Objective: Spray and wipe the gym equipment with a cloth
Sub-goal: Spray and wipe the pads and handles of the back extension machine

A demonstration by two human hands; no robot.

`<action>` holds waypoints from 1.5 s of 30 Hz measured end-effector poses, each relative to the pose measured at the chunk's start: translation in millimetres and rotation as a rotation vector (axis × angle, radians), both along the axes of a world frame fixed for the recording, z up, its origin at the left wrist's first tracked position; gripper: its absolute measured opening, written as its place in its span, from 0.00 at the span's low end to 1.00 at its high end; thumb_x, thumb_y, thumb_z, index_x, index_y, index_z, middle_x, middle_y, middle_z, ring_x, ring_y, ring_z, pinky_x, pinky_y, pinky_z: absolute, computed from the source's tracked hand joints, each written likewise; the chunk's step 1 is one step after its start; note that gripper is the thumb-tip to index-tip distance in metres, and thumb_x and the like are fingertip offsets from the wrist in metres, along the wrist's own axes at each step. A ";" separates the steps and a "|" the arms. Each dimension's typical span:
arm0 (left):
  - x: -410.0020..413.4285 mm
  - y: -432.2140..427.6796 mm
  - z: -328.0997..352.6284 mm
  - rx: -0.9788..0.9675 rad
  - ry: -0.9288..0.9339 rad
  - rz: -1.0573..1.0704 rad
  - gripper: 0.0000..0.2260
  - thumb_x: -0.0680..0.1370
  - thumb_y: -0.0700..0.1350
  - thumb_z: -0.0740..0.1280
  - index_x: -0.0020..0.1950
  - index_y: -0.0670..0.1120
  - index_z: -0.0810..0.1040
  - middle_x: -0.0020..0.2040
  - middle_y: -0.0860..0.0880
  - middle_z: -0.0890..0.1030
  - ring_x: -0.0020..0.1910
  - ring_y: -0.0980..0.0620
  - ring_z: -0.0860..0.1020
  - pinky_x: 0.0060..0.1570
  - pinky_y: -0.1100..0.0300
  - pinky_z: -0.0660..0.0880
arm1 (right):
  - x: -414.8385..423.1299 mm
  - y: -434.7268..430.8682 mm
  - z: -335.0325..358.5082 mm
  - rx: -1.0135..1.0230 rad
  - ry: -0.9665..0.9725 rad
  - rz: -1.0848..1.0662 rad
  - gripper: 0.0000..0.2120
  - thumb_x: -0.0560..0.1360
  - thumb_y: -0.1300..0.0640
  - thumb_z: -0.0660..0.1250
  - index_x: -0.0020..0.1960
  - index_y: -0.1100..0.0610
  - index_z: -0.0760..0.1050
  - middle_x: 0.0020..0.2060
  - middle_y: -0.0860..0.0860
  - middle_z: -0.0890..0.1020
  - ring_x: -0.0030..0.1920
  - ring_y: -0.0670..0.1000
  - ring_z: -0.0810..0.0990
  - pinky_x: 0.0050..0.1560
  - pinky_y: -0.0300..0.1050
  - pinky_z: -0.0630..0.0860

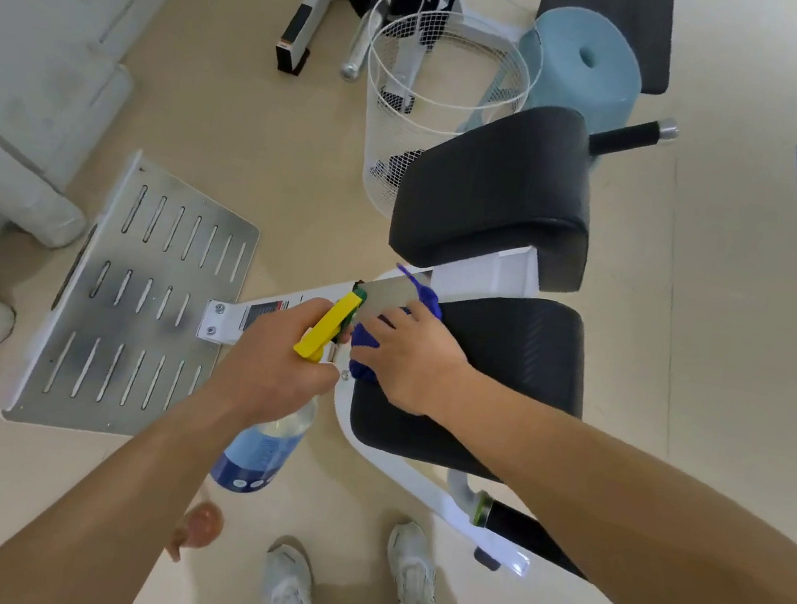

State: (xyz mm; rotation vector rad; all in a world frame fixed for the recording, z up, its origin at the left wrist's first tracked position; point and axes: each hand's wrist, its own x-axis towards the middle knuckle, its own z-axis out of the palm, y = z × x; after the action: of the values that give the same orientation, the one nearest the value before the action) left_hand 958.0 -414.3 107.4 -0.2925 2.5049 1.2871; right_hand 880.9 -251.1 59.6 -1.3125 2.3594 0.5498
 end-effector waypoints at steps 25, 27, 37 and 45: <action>45.2 163.7 94.1 -0.097 0.194 0.310 0.20 0.67 0.34 0.74 0.54 0.52 0.79 0.49 0.52 0.83 0.46 0.53 0.78 0.42 0.61 0.71 | 42.1 226.8 24.1 -0.918 -0.463 -1.257 0.17 0.84 0.51 0.54 0.71 0.56 0.65 0.60 0.54 0.78 0.58 0.59 0.77 0.59 0.50 0.70; 57.3 188.9 107.4 -0.066 0.196 0.380 0.19 0.67 0.34 0.74 0.53 0.52 0.79 0.50 0.53 0.82 0.44 0.55 0.77 0.41 0.61 0.70 | 53.0 242.5 35.0 -0.860 -0.506 -1.238 0.16 0.82 0.54 0.60 0.68 0.59 0.69 0.56 0.53 0.79 0.56 0.59 0.78 0.57 0.51 0.73; 87.2 271.3 142.8 0.060 0.164 0.473 0.21 0.60 0.41 0.73 0.51 0.52 0.80 0.51 0.56 0.82 0.49 0.56 0.78 0.42 0.60 0.70 | 56.0 308.2 95.6 -1.131 -0.963 -1.449 0.12 0.79 0.64 0.60 0.55 0.53 0.80 0.42 0.53 0.84 0.36 0.50 0.82 0.32 0.37 0.77; 56.2 261.4 142.7 0.141 0.217 0.501 0.20 0.63 0.35 0.73 0.52 0.50 0.80 0.50 0.57 0.82 0.48 0.61 0.78 0.41 0.67 0.75 | -38.6 236.3 94.1 -1.155 -0.672 -0.987 0.13 0.80 0.62 0.57 0.55 0.51 0.79 0.41 0.50 0.82 0.41 0.50 0.79 0.45 0.44 0.75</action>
State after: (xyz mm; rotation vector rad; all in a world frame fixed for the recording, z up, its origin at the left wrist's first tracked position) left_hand 1014.1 -153.0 250.1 -0.8286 2.5937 1.7551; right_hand 842.3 -14.8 153.7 -0.2857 2.2466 -1.4425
